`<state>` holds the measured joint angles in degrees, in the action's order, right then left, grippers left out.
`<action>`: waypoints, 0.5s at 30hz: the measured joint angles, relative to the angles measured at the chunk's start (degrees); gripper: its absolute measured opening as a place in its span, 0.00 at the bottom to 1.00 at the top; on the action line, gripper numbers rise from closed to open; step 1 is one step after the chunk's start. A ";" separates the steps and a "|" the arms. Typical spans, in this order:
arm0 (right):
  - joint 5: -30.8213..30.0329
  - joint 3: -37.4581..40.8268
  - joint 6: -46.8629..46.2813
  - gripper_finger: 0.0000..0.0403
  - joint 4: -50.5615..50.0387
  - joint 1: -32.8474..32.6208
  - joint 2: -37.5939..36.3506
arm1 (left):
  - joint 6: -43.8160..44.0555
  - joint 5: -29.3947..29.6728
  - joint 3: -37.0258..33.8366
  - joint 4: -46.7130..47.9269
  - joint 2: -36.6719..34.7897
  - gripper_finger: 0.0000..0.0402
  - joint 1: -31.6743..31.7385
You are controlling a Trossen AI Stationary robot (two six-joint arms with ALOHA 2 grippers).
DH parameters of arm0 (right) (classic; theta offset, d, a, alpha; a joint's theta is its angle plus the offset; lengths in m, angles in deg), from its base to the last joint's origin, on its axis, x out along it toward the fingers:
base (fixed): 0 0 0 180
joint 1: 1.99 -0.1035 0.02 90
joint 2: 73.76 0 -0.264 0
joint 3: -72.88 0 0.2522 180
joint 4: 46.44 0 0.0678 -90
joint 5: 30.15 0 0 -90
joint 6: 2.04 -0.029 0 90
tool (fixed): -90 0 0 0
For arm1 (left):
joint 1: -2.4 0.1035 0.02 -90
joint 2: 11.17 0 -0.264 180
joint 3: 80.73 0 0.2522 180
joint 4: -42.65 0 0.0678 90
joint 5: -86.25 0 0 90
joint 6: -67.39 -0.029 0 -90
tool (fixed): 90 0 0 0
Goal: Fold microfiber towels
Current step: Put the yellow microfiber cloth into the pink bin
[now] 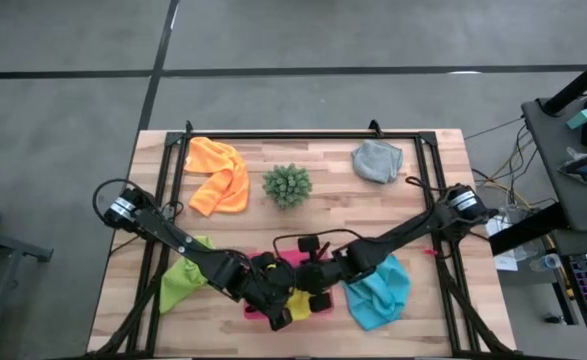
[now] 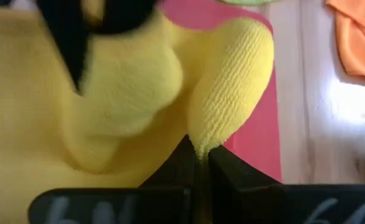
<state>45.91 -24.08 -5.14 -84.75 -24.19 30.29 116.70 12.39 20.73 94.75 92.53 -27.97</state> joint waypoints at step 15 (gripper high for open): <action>3.00 0.02 10.81 0.03 2.97 3.11 3.50 | 4.31 -1.75 -1.91 6.49 -0.17 0.37 0.59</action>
<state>48.91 -24.05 5.67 -81.78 -21.08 33.79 121.00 10.64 18.82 101.24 92.36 -27.38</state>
